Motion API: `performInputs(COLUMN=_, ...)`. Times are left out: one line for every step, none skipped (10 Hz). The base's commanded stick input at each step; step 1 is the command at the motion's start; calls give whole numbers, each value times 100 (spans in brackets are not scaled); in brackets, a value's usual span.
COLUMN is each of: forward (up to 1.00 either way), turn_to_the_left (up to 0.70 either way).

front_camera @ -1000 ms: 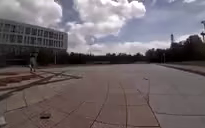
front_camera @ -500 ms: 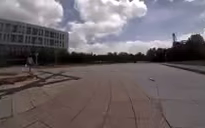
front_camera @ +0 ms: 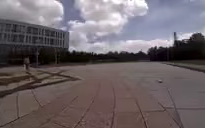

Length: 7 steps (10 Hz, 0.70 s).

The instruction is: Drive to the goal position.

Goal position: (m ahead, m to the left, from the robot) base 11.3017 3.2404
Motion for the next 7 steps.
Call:
performInputs(forward=70, turn_to_the_left=-1)
performInputs(forward=70, turn_to_the_left=-14)
performInputs(forward=70, turn_to_the_left=-35)
performInputs(forward=70, turn_to_the_left=-35)
performInputs(forward=70, turn_to_the_left=-24)
performInputs(forward=70, turn_to_the_left=0)
performInputs(forward=70, turn_to_the_left=0)
